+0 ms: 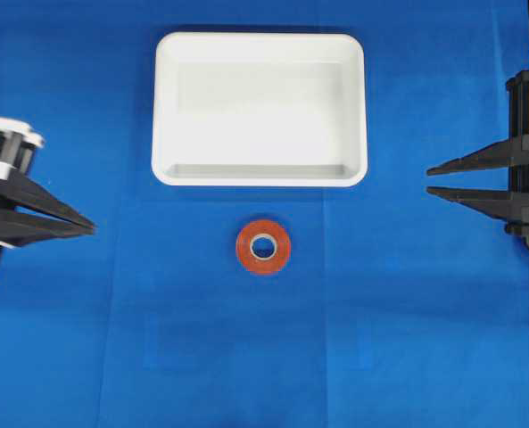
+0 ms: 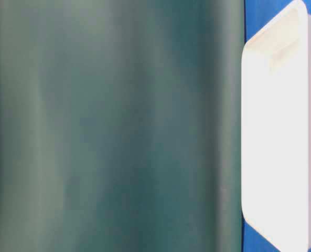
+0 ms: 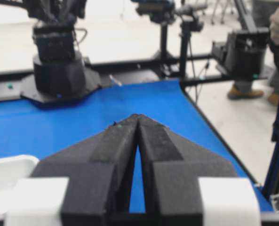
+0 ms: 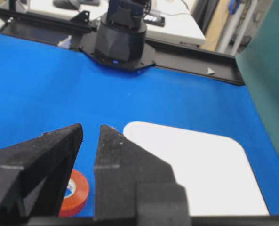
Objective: Place one roll of tape in the white case with the left arm.
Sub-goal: 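Move the left gripper toward the orange tape roll in front of the tray, then lower the left gripper over the tape roll and close on its rim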
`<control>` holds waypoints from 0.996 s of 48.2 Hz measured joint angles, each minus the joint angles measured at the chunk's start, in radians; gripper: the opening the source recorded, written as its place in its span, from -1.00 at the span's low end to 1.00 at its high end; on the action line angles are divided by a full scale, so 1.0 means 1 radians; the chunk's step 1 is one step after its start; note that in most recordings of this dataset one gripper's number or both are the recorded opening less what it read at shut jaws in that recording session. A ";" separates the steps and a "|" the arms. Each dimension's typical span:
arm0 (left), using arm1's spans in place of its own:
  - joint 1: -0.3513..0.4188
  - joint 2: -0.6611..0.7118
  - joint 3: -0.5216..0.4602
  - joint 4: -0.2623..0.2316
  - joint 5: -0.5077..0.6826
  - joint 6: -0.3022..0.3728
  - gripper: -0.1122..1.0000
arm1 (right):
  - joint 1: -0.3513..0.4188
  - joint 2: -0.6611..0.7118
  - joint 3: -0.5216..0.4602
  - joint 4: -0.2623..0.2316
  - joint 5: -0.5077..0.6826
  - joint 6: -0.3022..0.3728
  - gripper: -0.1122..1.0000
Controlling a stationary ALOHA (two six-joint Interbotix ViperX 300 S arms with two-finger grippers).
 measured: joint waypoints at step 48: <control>0.005 0.762 -0.612 0.000 0.581 -0.063 0.77 | -0.005 0.044 0.002 0.000 0.031 0.000 -1.00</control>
